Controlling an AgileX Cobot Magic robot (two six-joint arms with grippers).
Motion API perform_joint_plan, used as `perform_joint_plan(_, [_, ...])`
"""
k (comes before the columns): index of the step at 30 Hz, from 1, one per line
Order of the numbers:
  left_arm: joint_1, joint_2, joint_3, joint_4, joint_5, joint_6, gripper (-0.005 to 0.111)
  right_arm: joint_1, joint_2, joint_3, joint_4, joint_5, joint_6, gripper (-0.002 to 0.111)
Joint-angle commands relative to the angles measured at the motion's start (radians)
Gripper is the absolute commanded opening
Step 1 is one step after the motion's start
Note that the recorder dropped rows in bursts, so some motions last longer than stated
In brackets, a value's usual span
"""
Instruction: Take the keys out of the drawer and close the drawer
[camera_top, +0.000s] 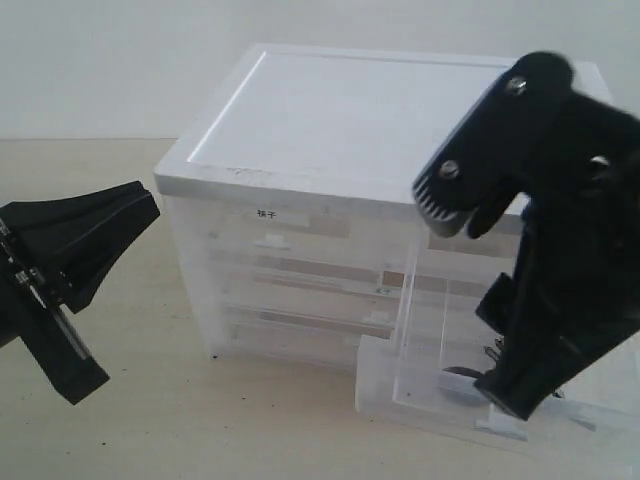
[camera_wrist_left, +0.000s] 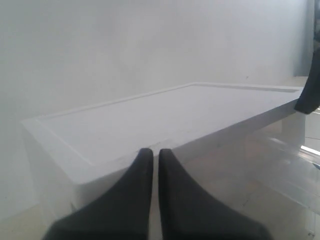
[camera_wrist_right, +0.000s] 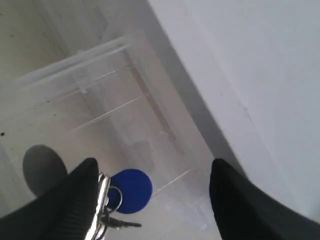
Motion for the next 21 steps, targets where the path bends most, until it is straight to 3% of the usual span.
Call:
perform_joint_plan(1, [-0.006,-0.003,0.006,-0.009,-0.002,-0.009,0.005,-0.001,0.096,0.002,-0.036,-0.006,0.047,0.057])
perform_joint_plan(6, [-0.006,-0.003,0.006,-0.009,-0.002,-0.011,0.005,-0.001,0.126,0.002,-0.027,0.027,0.141,0.057])
perform_joint_plan(21, [-0.006,-0.003,0.006,-0.007,-0.002,-0.011,0.005,-0.001,0.126,-0.098,0.143,0.092,0.11,0.057])
